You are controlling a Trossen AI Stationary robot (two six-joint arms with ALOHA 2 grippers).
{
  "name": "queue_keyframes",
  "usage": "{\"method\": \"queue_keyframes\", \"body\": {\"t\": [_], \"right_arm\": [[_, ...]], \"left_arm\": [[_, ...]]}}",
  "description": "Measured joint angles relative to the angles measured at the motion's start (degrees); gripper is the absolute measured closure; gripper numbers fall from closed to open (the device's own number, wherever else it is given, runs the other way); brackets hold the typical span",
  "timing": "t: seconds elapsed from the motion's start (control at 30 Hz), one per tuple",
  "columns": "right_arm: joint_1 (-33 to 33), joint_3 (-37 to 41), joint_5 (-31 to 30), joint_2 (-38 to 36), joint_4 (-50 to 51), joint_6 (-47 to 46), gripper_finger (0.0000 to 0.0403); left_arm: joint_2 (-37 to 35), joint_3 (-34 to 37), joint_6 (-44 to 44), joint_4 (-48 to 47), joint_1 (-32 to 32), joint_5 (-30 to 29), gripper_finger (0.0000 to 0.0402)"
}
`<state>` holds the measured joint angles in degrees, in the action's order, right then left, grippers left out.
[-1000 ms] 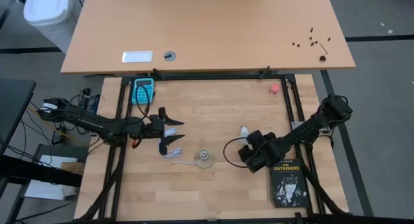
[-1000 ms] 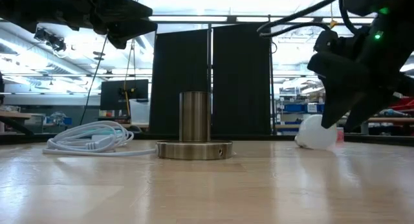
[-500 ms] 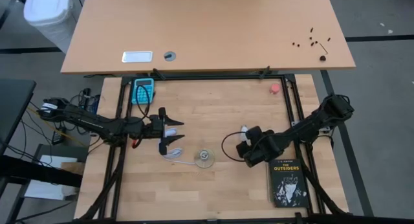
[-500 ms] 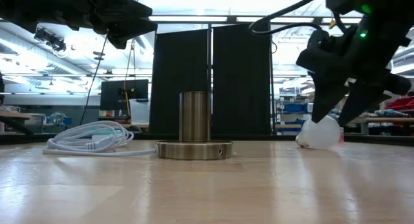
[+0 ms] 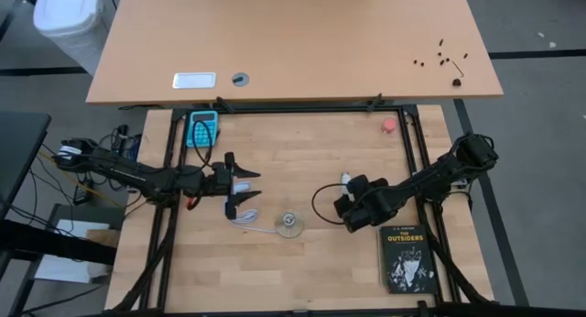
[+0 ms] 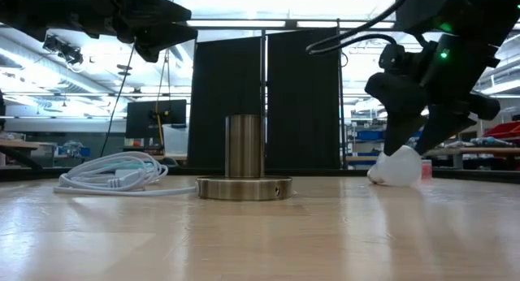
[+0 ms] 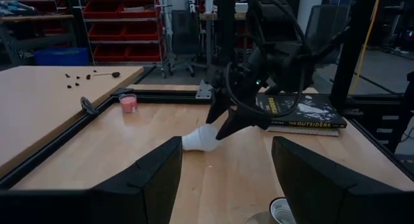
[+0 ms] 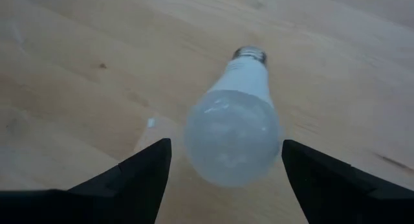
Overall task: Screw lightbulb
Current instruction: Insert the lightbulb into the lamp
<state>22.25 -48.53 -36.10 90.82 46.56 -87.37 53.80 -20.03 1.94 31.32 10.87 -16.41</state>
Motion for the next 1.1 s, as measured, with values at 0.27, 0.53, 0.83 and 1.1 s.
{"method": "queue_keyframes", "body": {"t": [0.27, 0.53, 0.83, 1.1], "right_arm": [[1.6, 0.0, 0.2, -0.1, 3.9, -2.9, 0.0096], [3.4, 0.0, -1.2, -0.1, 2.8, -5.5, 0.0096], [6.5, 0.0, -6.3, 1.6, -10.0, -7.6, 0.0095], [5.6, -6.5, -8.4, 10.4, -6.0, -8.8, 0.0095]], "left_arm": [[0.0, 0.0, 0.0, 0.0, 0.0, 0.0, 0.0156], [0.0, 0.0, 0.1, 0.0, 0.0, 0.0, 0.0156], [0.0, 0.0, 0.2, 0.0, 0.0, 0.0, 0.0156], [0.0, 0.0, 0.3, 0.0, 0.0, 0.1, 0.0156]]}}
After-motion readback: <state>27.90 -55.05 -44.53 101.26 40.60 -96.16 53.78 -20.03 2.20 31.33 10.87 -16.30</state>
